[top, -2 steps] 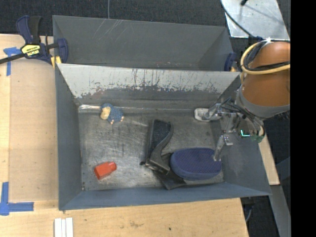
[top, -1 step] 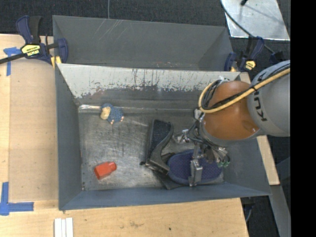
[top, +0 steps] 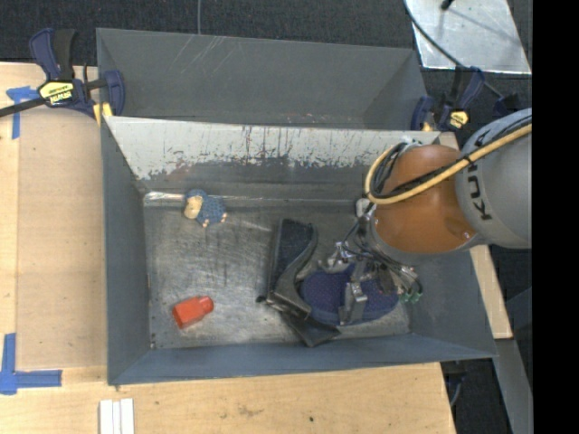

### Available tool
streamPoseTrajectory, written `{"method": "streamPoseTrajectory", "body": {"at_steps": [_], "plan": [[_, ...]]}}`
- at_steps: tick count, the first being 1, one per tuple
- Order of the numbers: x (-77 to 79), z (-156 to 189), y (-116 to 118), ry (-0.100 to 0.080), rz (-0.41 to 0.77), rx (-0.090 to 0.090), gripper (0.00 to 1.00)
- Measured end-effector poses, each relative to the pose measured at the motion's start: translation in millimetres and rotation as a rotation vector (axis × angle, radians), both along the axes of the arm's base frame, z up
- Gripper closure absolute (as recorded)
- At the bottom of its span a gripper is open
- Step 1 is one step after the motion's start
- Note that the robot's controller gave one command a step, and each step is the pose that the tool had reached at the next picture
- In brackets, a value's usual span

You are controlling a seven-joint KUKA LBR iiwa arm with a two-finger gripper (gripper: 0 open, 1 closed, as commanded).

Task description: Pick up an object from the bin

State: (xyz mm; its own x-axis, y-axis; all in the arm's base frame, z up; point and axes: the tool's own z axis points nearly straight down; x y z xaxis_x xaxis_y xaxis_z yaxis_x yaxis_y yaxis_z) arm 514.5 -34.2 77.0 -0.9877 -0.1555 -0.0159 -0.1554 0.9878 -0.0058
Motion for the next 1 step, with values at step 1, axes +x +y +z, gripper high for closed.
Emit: {"method": "streamPoseTrajectory", "body": {"at_steps": [1], "plan": [[14.2,177.6,-30.3,0.004,0.17,-0.001,1.0]]}}
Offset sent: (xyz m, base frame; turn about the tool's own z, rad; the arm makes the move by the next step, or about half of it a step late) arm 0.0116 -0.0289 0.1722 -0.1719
